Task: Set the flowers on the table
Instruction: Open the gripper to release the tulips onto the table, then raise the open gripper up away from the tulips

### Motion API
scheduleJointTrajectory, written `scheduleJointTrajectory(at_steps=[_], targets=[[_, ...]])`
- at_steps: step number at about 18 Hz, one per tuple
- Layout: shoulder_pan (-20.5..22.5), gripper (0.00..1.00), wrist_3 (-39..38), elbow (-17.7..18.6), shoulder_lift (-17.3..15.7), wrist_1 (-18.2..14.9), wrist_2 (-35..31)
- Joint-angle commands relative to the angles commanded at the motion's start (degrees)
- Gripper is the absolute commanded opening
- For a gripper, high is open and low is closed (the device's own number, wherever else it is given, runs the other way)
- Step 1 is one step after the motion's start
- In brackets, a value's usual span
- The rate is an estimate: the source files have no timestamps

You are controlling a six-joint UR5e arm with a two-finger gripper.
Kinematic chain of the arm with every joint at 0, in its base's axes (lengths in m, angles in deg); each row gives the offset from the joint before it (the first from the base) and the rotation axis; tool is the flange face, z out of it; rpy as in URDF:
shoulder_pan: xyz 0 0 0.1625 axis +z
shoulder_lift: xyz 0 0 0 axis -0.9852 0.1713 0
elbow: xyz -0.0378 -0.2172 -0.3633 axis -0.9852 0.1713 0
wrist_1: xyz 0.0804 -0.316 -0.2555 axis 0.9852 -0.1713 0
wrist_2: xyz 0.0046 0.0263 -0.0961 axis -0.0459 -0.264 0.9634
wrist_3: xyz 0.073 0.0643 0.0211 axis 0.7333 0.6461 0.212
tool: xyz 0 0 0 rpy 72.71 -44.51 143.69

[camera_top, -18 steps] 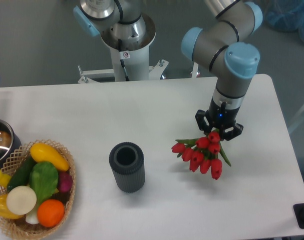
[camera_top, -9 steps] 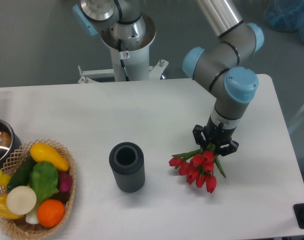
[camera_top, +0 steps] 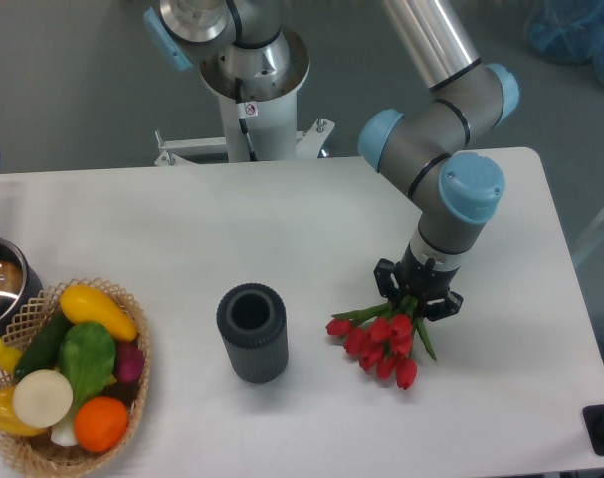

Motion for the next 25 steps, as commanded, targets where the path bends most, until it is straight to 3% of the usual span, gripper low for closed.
scheduleJointTrajectory(at_steps=[2,3,5,7,11,16,25], targets=[[0.0,0.45,0.0,0.0,-0.1,0.4,0.4],[0.1,0.55,0.1,0.0,-0.2,0.4,0.6],[0.3,0.87,0.4,-0.3,-0.3,0.5,0.5],[0.5,1.0,0.1,-0.6,-0.9,0.5,0.5],[3.8,1.0,-3.0,0.2,-7.1,0.2,0.8],[5.7,1.0,-5.1,0.2,-10.3,0.4,4.8],[11.7,1.0,-5.5,-0.6,-17.5,1.9,5.0]])
